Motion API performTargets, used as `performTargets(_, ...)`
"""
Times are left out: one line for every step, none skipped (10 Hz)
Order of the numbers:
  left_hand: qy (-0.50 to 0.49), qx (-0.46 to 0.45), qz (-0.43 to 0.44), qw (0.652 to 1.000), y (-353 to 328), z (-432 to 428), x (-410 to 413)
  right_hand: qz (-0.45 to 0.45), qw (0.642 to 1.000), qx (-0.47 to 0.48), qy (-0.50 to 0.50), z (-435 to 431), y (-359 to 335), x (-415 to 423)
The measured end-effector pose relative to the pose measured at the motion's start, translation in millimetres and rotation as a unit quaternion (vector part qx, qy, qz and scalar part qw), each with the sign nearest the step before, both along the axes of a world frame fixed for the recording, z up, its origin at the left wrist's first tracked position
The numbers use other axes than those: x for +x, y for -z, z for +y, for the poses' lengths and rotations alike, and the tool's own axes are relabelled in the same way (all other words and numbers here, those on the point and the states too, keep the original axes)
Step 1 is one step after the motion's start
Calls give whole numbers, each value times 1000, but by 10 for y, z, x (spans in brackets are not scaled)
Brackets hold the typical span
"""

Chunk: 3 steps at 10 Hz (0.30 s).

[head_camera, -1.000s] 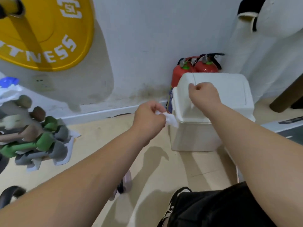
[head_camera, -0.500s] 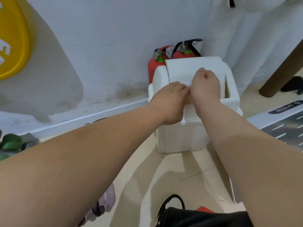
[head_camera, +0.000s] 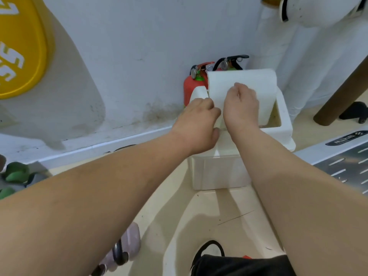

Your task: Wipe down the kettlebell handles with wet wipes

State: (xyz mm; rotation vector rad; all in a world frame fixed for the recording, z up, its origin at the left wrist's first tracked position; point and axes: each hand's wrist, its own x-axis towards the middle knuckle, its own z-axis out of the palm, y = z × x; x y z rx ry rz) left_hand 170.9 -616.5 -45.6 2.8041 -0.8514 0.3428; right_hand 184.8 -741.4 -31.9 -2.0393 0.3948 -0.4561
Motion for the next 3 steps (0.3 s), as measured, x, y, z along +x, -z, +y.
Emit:
performTargets(-23,-2,2,1000,-61,166,-72,66,996,6,-58,66,-9,71)
performTargets(-30,-18,14,999,-185,353,-187,135,984,-103,-53,178,-22,48)
performTargets(-38,-16,45,998,-252,506,-284,91,979,-175,-49,286,-54,25)
